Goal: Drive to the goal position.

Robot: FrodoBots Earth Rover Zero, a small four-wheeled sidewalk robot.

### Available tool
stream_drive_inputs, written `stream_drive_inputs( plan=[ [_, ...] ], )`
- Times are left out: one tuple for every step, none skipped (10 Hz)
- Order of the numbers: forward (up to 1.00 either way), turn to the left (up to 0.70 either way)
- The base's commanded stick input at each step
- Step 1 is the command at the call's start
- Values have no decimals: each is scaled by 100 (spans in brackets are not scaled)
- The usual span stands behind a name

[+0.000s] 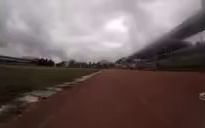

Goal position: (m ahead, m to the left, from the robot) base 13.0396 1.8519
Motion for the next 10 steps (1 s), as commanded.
stream_drive_inputs(
  plan=[
    [70, -14],
    [70, 1],
    [70, 3],
    [70, 2],
    [70, 8],
    [70, 8],
    [70, 4],
    [70, 9],
    [70, 8],
    [70, 0]
  ],
)
